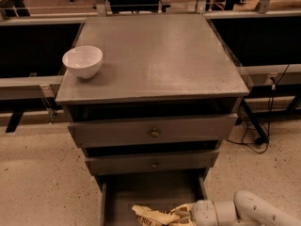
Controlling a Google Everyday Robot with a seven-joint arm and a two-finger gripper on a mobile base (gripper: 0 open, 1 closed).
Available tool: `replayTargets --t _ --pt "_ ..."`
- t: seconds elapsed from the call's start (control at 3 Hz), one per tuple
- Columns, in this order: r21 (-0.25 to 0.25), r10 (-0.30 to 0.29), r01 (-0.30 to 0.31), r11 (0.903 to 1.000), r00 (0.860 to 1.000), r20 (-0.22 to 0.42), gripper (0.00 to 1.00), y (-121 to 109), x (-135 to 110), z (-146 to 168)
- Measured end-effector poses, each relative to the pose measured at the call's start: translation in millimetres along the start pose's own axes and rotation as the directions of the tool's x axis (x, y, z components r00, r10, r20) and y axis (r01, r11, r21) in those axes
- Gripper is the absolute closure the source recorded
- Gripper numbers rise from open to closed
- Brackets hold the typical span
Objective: Place brown chip bag into bottom drawer
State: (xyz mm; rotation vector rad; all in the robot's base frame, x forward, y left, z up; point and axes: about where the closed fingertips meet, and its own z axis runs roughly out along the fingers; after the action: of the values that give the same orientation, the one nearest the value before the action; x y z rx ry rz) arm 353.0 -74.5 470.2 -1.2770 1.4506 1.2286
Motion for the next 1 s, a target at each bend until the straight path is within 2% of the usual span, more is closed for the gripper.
replayTargets --t 0.33,0.67,1.0 --pt "-0.007 -0.013 0.013 0.9999 1.000 0.001 1.00 -1 0 4" --pt "0.001 -0.080 0.080 0.9968 0.997 0.008 1.00 -26 -2 -3" --pt "0.032 -0.170 0.170 0.9850 0.985 0.005 1.00 -69 -3 -16"
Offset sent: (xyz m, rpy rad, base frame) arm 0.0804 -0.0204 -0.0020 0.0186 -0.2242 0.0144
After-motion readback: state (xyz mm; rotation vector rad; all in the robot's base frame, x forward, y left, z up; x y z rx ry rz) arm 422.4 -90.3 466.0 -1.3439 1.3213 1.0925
